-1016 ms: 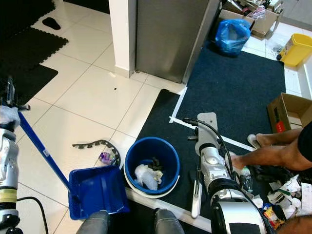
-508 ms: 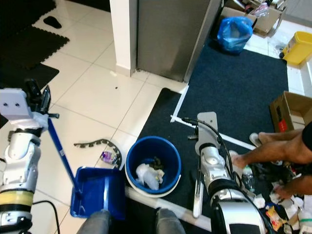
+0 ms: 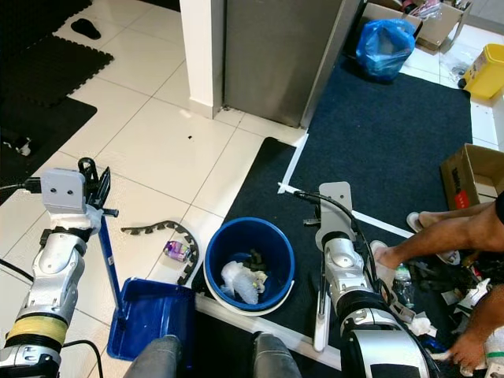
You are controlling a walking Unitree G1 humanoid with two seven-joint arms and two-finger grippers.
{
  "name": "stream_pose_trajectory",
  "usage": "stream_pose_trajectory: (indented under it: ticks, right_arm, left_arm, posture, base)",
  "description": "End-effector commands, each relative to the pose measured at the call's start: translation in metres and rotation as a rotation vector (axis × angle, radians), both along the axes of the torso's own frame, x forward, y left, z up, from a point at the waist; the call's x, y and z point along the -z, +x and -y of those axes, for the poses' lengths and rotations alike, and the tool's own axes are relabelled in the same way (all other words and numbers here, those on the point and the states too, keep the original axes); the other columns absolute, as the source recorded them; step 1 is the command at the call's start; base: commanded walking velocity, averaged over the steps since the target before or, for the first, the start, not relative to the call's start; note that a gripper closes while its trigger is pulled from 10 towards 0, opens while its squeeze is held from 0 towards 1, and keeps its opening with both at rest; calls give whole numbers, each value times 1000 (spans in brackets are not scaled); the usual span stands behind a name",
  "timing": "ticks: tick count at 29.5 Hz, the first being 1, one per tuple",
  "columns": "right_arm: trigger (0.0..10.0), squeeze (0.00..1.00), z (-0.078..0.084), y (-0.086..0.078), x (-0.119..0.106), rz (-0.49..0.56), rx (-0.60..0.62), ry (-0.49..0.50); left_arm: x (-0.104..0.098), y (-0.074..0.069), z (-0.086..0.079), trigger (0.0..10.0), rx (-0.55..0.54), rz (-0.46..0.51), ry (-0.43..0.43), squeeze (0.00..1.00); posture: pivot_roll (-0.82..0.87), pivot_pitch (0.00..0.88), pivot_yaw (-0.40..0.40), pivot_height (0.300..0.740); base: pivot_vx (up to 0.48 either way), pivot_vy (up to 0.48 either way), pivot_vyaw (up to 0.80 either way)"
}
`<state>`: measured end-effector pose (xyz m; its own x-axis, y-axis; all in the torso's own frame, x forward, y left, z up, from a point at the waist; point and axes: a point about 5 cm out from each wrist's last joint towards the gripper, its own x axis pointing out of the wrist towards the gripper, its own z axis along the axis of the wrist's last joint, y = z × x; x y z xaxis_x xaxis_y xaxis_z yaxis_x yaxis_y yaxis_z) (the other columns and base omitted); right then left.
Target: Sweep floor
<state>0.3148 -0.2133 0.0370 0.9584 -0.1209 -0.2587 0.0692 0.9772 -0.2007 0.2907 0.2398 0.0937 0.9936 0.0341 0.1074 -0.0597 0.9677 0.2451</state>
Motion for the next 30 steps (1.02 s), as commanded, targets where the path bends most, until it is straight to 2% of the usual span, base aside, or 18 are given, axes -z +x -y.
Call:
stream_pose_trajectory:
  ticks: [1, 2, 3, 14, 16, 19, 24, 27, 30]
  right_arm:
    - [10000, 0, 6, -18, 22, -104, 25, -5]
    - [10000, 0, 6, -18, 22, -104, 25, -5]
    - [10000, 0, 5, -17, 22, -103, 21, -4]
    - [10000, 0, 6, -17, 21, -96, 18, -5]
    - [10000, 0, 6, -18, 21, -93, 17, -5]
    - [10000, 0, 6, -18, 21, -90, 10, -7]
    - [10000, 0, 5, -19, 21, -88, 5, -10]
    - [10000, 0, 7, -20, 20, -78, 1, -15]
    - [10000, 0, 8, -20, 19, -70, 1, -17]
  left_arm:
    - [-1, -5, -15, 10000, -38, -4, 87, 0]
    - [-1, -5, -15, 10000, -38, -4, 87, 0]
    - [-3, -6, -26, 10000, -75, 4, 112, 0]
    - [-10, -5, -31, 10000, -107, 48, 147, 0]
    - [-15, 0, -29, 10000, -108, 79, 139, 0]
    - [-21, 9, -21, 10000, -90, 112, 82, 0]
    - [-24, 14, -14, 10000, -65, 129, 60, 0]
    - [-31, 23, 0, 10000, -20, 165, 31, 0]
    - [-32, 26, 6, 10000, 0, 176, 4, 0]
  posture:
    - [208, 158, -34, 740]
    - [208, 158, -34, 740]
    - [211, 163, -37, 740]
    - [206, 170, -40, 740]
    - [200, 173, -45, 740]
    - [197, 184, -50, 740]
    - [187, 189, -55, 740]
    - [179, 192, -56, 740]
    - [173, 199, -55, 740]
  base:
    - [0, 0, 0]
    - [0, 0, 0]
    - [0, 0, 0]
    - [0, 0, 0]
    - [0, 0, 0]
    - [0, 0, 0]
    - [0, 0, 0]
    - [0, 0, 0]
    - [0, 0, 0]
